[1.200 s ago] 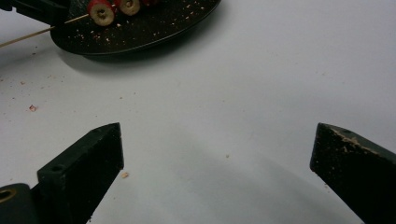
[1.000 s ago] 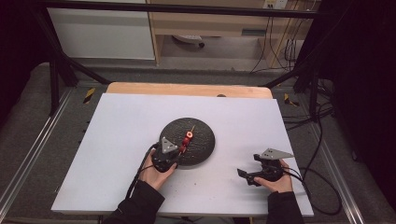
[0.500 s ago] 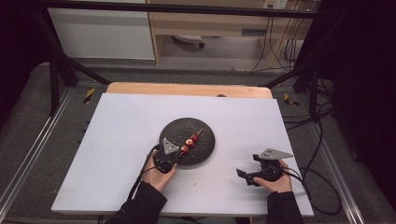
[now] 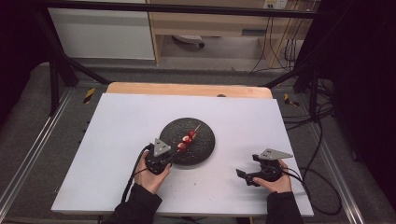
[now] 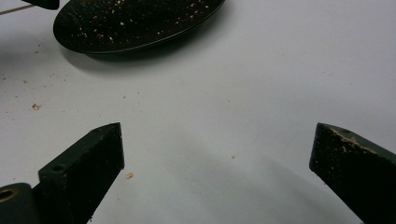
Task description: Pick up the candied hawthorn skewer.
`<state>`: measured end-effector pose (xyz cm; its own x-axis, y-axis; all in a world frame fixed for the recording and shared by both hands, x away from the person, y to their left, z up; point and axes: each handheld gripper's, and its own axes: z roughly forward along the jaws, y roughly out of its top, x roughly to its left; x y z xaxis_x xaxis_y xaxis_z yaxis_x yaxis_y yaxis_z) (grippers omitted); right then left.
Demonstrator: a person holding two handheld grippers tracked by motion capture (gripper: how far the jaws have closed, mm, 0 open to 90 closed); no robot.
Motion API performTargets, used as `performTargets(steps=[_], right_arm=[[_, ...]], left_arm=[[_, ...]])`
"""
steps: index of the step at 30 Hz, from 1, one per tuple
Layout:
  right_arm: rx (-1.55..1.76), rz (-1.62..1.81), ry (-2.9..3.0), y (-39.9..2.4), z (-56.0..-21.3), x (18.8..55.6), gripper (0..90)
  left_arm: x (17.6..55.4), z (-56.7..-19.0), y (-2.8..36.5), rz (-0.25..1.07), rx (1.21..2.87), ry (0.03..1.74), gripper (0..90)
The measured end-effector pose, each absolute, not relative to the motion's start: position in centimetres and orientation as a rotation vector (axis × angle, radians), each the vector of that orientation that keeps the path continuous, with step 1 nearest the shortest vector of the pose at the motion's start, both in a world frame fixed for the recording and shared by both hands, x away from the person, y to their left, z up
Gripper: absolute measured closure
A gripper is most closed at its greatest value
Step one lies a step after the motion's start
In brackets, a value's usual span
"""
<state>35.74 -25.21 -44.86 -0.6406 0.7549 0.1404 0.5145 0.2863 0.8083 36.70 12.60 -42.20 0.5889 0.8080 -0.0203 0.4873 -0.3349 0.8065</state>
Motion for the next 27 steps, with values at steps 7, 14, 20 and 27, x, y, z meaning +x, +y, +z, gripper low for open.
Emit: performTargets(steps=[7, 14, 20, 27], right_arm=[[1.16, 1.279, 2.295, -24.9, -44.9, 35.8, 3.7], [1.168, 1.277, 2.304, -24.1, -44.9, 35.9, 3.3], [1.16, 1.295, 2.306, -23.2, -44.6, 36.0, 3.2], [1.172, 1.338, 2.313, -21.2, -44.2, 36.5, 3.1]], left_arm=[[35.7, -41.6, 14.2, 0.524, 1.97, 0.994, 88.5], [34.8, -41.3, 16.5, 0.52, 1.933, 0.987, 88.5], [33.9, -41.4, 18.7, 0.488, 1.896, 0.984, 88.5], [33.1, -41.9, 20.5, 0.488, 1.879, 0.985, 88.4]])
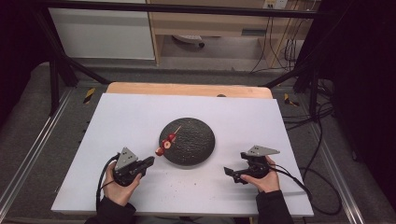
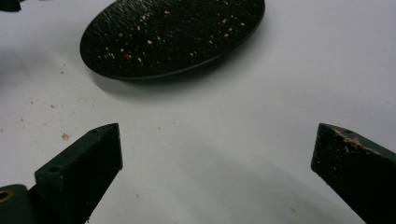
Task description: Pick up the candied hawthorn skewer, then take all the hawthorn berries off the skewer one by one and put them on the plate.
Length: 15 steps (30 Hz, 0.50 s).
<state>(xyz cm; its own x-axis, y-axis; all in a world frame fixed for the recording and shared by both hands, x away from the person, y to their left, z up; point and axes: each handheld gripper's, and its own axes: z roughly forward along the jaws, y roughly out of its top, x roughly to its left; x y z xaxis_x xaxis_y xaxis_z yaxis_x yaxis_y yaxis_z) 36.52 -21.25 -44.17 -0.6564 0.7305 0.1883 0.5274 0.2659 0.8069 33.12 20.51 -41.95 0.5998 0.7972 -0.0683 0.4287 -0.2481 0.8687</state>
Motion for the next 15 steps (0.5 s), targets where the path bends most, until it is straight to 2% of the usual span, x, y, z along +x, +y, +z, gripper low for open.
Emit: performTargets(steps=[15], right_arm=[[1.173, 1.456, 2.314, -15.1, -43.2, 38.1, 3.3]], left_arm=[[32.3, -42.2, 21.0, 0.513, 1.863, 0.97, 88.5]])
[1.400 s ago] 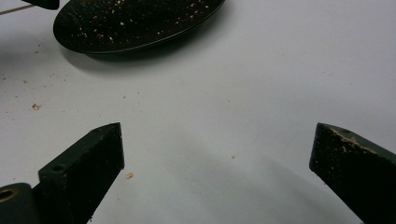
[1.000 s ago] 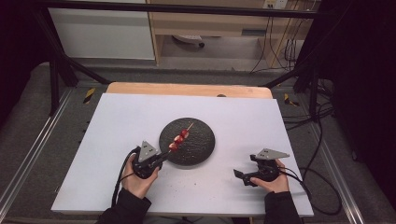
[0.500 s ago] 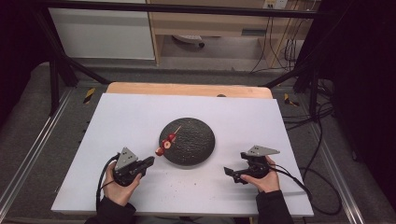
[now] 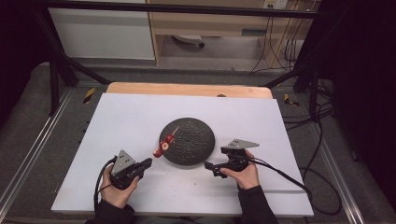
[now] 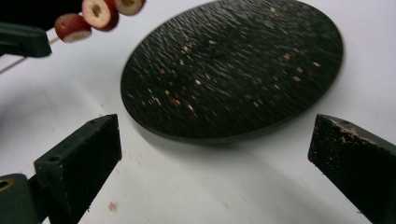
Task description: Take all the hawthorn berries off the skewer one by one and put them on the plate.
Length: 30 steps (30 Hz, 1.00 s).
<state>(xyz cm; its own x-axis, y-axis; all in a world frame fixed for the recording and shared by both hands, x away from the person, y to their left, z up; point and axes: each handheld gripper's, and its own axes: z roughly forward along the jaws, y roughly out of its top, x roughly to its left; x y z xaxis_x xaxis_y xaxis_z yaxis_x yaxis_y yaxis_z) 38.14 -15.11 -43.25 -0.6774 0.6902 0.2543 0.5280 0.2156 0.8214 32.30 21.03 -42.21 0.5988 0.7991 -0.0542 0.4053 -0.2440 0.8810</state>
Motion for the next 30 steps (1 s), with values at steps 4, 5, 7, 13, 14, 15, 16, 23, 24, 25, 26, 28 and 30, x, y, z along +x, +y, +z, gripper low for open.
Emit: performTargets(steps=[4, 5, 7, 13, 14, 15, 16, 23, 24, 25, 26, 28, 30], right_arm=[[1.159, 1.486, 2.325, -12.7, -42.9, 38.9, 2.9], [1.159, 1.493, 2.324, -12.2, -42.8, 39.0, 2.9], [1.155, 1.502, 2.326, -11.9, -42.7, 39.1, 2.6], [1.192, 1.542, 2.284, -9.6, -42.3, 39.6, 3.7], [1.204, 1.561, 2.276, -8.9, -42.2, 39.7, 5.2], [1.204, 1.561, 2.276, -8.9, -42.2, 39.7, 5.2], [1.206, 1.573, 2.276, -8.6, -42.1, 39.8, 5.6], [1.286, 1.666, 2.236, -7.0, -41.7, 40.7, 16.1], [1.295, 1.681, 2.218, -6.7, -41.8, 40.9, 19.6], [1.295, 1.681, 2.218, -6.7, -41.8, 40.9, 19.6], [1.299, 1.687, 2.209, -6.6, -41.8, 41.0, 21.2], [1.31, 1.714, 2.193, -6.4, -41.8, 41.2, 24.6], [1.321, 1.735, 2.174, -6.3, -41.9, 41.4, 28.8]], left_arm=[[32.2, -42.4, 21.1, 0.51, 1.863, 0.973, 88.4], [32.2, -42.4, 21.0, 0.51, 1.864, 0.971, 88.5], [32.1, -42.5, 21.0, 0.509, 1.869, 0.971, 88.5], [32.1, -42.7, 20.7, 0.513, 1.879, 0.968, 88.5], [32.0, -42.8, 20.6, 0.515, 1.876, 0.966, 88.5], [32.0, -42.8, 20.5, 0.514, 1.878, 0.964, 88.5], [31.9, -42.8, 20.4, 0.513, 1.884, 0.961, 88.5], [31.7, -42.9, 19.7, 0.508, 1.892, 0.938, 88.5], [31.6, -42.9, 19.6, 0.507, 1.894, 0.936, 88.5], [31.5, -42.9, 19.5, 0.506, 1.895, 0.932, 88.5], [31.5, -42.9, 19.4, 0.505, 1.896, 0.929, 88.5], [31.4, -42.9, 19.2, 0.503, 1.901, 0.921, 88.5], [31.4, -43.0, 19.1, 0.502, 1.906, 0.915, 88.5]])
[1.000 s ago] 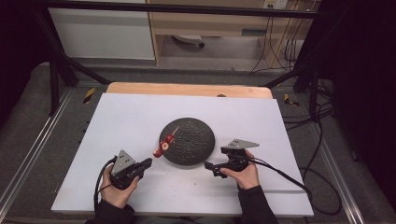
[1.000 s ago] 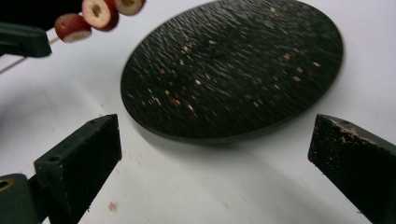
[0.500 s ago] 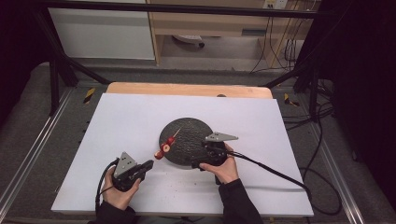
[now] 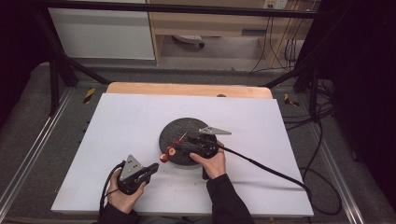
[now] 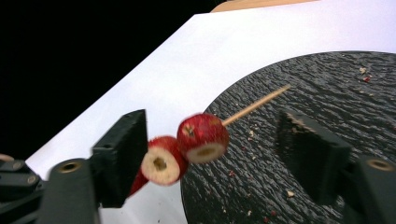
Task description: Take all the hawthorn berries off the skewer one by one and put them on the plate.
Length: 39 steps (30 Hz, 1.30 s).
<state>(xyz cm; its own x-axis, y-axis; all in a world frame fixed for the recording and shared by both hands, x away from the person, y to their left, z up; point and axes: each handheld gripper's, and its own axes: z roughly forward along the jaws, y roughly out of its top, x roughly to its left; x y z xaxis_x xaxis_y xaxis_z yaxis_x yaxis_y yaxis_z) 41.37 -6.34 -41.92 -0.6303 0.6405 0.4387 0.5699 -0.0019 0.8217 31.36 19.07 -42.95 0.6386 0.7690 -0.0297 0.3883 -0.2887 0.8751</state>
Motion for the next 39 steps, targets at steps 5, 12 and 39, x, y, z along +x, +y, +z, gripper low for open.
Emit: performTargets(steps=[5, 12, 39], right_arm=[[1.363, 1.752, 2.178, -6.24, -42.09, 41.62, 36.3], [1.394, 1.752, 2.183, -6.18, -42.25, 41.7, 42.7], [1.598, 1.864, 2.13, -6.11, -41.88, 41.88, 61.1]], left_arm=[[31.17, -42.99, 18.69, 0.504, 1.909, 0.907, 88.5], [31.05, -42.9, 18.73, 0.514, 1.9, 0.907, 88.5], [30.42, -42.21, 18.79, 0.53, 1.851, 0.873, 88.5]])
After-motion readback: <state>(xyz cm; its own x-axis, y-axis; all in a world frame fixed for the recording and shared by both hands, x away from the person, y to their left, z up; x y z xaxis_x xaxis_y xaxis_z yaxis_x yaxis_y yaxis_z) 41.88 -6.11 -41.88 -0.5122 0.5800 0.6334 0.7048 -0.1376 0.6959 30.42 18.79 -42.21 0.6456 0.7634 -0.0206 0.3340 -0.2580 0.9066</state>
